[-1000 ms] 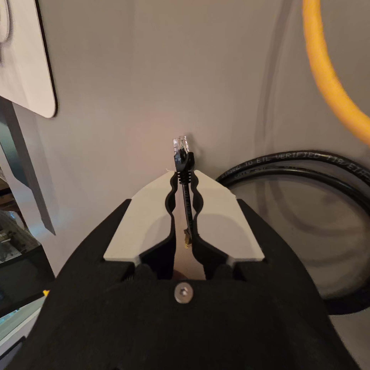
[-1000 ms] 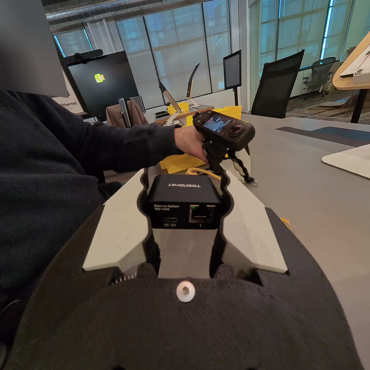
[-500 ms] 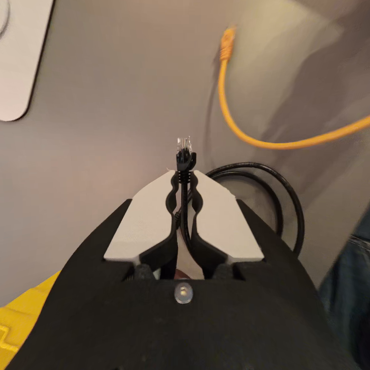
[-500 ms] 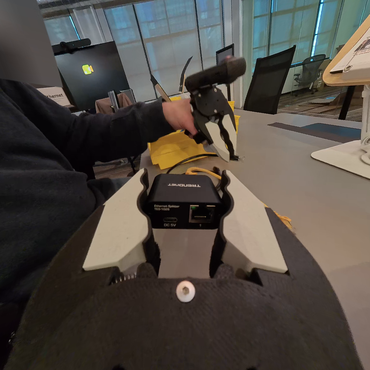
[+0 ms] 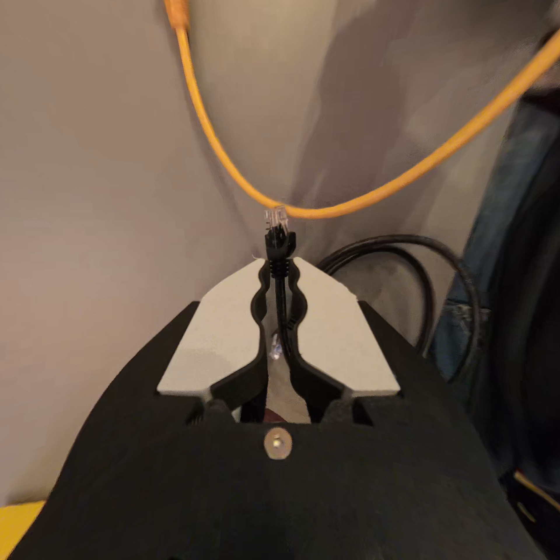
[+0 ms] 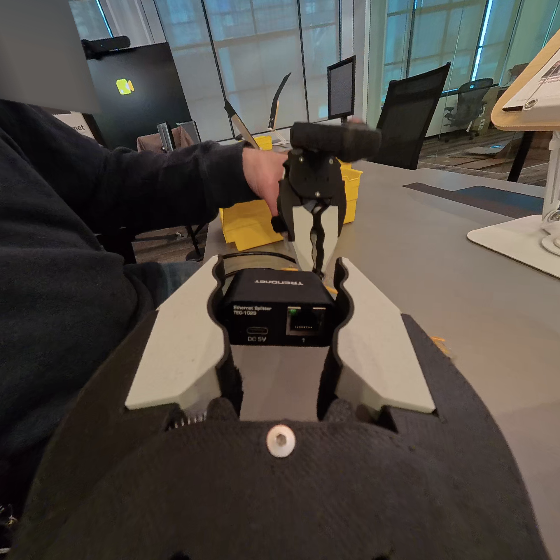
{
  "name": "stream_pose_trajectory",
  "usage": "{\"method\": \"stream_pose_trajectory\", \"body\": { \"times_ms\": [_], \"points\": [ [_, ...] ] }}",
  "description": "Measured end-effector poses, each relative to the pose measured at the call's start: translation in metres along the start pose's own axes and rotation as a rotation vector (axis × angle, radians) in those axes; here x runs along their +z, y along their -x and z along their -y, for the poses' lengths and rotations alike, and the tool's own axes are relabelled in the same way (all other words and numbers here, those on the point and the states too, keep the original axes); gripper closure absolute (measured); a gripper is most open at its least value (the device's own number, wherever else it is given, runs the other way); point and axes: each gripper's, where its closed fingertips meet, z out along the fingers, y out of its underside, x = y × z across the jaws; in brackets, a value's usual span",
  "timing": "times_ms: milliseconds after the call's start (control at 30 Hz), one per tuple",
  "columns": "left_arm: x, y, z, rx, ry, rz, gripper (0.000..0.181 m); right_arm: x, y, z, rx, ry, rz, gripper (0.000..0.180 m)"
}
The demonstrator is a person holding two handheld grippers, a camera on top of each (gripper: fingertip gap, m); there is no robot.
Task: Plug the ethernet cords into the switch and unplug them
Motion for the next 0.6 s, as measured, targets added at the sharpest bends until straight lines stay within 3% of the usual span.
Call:
{"method": "stream_pose_trajectory", "body": {
  "times_ms": [33, 167, 400, 600],
  "points": [
    [0.008, 0.004, -0.006, 0.025, 0.053, 0.041, 0.169, -0.001, 0.000, 0.000, 0.000, 0.001, -0.002, 0.107],
    [0.023, 0.019, -0.008, 0.077, 0.096, 0.192, 0.168, -0.005, -0.002, 0.000, 0.006, -0.007, -0.011, 0.107],
    [0.008, 0.024, 0.004, 0.234, 0.014, 0.498, 0.150, -0.006, -0.003, 0.001, 0.005, -0.015, -0.013, 0.107],
    [0.003, 0.015, 0.006, 0.393, 0.015, 0.667, 0.161, -0.005, -0.003, 0.001, 0.005, -0.015, -0.012, 0.107]
  ]
}}
